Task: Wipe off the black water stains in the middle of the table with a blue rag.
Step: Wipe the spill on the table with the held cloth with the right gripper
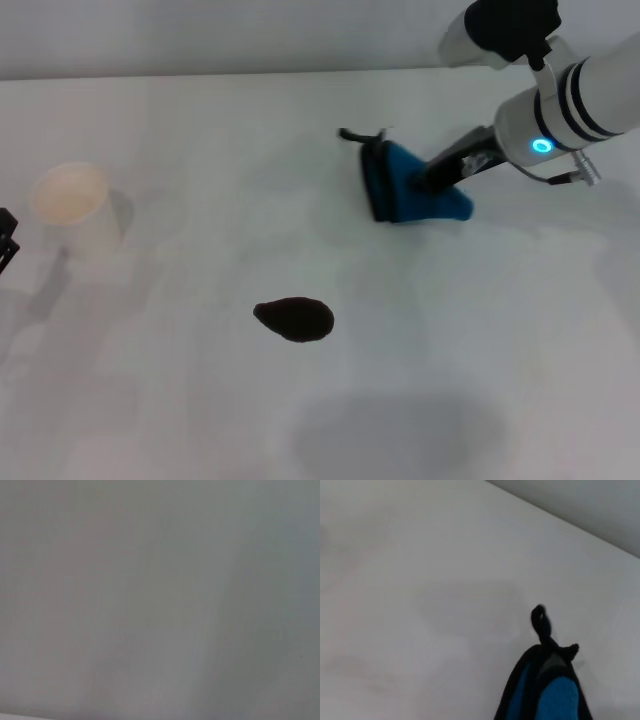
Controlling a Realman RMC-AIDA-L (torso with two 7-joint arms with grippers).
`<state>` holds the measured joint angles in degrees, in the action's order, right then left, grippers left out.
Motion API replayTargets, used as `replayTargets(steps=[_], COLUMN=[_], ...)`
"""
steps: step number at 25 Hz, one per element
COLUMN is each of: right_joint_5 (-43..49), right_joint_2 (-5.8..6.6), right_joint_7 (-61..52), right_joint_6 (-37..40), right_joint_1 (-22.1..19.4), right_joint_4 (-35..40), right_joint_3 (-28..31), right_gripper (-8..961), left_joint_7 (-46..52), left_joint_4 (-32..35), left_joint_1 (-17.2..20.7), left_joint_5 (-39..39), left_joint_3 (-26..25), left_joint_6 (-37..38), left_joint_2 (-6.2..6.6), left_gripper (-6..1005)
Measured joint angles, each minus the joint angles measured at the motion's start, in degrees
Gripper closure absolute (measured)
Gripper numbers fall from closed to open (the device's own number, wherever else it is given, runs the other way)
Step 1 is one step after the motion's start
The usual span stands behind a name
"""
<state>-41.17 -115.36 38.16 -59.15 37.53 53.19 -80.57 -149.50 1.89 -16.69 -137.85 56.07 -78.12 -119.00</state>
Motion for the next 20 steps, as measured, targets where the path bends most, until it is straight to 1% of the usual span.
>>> replayTargets(steps=[3, 7, 12, 16, 20], right_joint_5=[-3.79, -7.24, -14.58, -18.29, -19.41], right_joint_2=[0.02, -0.25, -0.23, -0.37, -0.45], right_joint_7=[2.61, 4.16, 7.92, 9.65, 10.13], right_joint_6=[-4.01, -8.67, -13.92, -13.46, -8.60], right_joint_1=[-2.06, -5.16, -7.47, -8.29, -8.07], right_joint_4=[4.38, 10.11, 13.58, 13.92, 12.93], right_joint_3=[0.00, -0.73, -3.03, -8.53, -15.63], right_gripper=[837, 837, 838, 838, 837], left_joint_7=[0.00, 0.00, 0.00, 0.00, 0.00], left_joint_4=[0.14, 1.04, 1.89, 1.97, 2.05], left_joint_1=[-0.51, -1.30, -2.37, -3.11, -3.68], left_joint_5=[-0.09, -0.15, -0.14, -0.15, -0.14], left_joint_3=[-0.16, -0.26, -0.27, -0.27, -0.27], left_joint_6=[0.42, 1.47, 2.73, 4.11, 4.81], left_joint_2=[0.00, 0.00, 0.00, 0.00, 0.00], left_gripper=[106, 107, 107, 107, 107])
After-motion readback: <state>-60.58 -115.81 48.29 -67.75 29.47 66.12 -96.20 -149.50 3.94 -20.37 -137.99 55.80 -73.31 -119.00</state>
